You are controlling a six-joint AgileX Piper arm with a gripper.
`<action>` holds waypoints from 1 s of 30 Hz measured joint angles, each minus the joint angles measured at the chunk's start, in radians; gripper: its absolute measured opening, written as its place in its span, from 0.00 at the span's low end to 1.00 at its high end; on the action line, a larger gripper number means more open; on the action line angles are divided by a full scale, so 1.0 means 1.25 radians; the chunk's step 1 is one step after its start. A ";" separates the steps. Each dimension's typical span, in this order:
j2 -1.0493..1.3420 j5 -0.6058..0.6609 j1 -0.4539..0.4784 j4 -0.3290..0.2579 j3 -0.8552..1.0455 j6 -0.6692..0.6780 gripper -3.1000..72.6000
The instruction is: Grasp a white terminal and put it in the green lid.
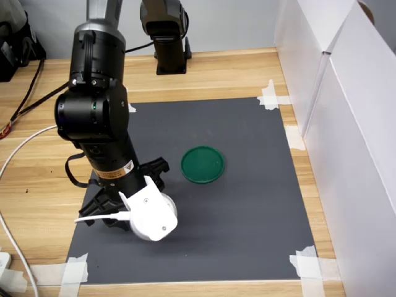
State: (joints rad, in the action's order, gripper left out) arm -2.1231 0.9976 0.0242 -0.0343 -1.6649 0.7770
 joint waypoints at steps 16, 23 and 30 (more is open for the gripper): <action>-0.002 -0.005 0.000 -0.013 0.000 0.001 0.40; 0.022 0.010 0.000 -0.019 0.000 0.006 0.40; 0.148 0.040 -0.028 -0.049 0.028 0.046 0.40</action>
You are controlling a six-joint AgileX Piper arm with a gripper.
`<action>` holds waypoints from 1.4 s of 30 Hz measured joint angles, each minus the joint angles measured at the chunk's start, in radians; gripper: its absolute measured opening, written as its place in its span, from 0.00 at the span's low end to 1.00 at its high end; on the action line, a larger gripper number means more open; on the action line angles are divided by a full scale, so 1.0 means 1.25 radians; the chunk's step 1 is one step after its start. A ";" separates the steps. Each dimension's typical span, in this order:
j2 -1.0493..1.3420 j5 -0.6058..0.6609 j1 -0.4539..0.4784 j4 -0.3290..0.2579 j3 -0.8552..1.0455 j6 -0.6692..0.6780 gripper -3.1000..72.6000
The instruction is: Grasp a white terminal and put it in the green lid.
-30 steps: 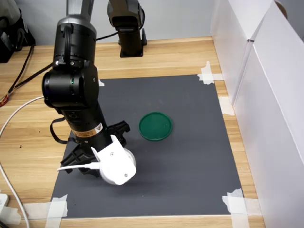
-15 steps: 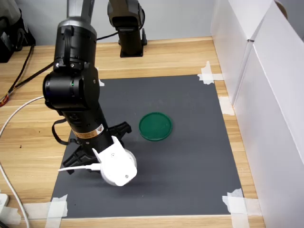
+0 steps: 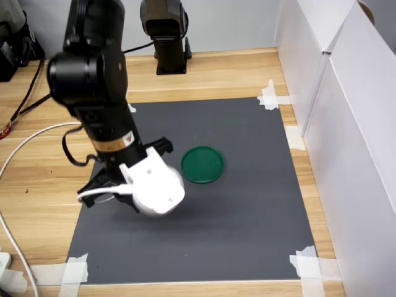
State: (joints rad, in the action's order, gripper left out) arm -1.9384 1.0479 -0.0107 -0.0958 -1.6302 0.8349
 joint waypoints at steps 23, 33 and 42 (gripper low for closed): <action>0.196 -0.105 -0.200 0.042 0.351 0.015 0.40; 0.163 -0.189 -0.203 0.056 0.378 0.007 0.40; 0.117 -0.171 -0.203 0.058 0.379 0.009 0.40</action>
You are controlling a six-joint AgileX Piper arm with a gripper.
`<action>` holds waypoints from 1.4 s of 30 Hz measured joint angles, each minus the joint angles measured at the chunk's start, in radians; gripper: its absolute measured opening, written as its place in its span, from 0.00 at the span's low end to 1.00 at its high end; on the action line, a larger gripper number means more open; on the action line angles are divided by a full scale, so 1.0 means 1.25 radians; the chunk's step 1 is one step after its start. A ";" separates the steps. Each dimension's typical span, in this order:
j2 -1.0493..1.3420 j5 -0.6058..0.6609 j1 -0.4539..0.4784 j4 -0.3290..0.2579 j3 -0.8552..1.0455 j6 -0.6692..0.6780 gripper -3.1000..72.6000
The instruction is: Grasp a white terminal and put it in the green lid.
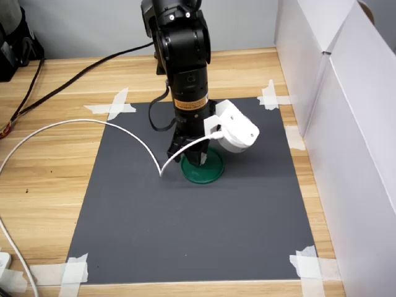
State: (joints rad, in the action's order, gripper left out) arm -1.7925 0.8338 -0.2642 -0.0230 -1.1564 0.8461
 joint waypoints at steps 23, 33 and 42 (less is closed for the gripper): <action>0.053 -0.094 -0.001 -0.016 0.000 -0.040 0.76; 0.279 -0.234 -0.001 -0.016 0.085 -0.154 0.13; 0.605 -0.285 -0.001 -0.015 0.275 -0.363 0.02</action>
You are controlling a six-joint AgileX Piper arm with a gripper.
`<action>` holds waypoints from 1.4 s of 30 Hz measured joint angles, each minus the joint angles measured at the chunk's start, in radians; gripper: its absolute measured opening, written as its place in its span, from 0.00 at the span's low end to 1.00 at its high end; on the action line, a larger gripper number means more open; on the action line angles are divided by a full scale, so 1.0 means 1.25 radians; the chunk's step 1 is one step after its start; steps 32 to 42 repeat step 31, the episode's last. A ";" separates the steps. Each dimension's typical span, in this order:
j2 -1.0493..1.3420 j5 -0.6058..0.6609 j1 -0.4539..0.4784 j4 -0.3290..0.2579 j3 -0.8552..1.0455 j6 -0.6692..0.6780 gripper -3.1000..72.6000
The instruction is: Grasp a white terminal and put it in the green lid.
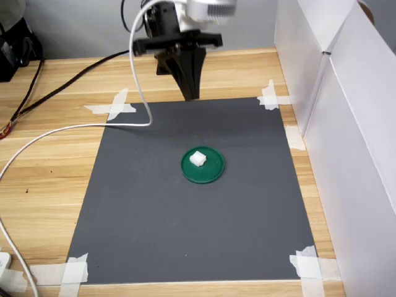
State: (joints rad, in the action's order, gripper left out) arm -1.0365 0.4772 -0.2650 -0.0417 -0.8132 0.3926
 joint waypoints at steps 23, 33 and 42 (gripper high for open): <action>0.629 -0.007 0.248 -0.024 0.337 -0.172 0.02; 0.717 0.055 0.248 -0.025 0.460 -0.172 0.02; 0.717 0.055 0.248 -0.025 0.460 -0.172 0.02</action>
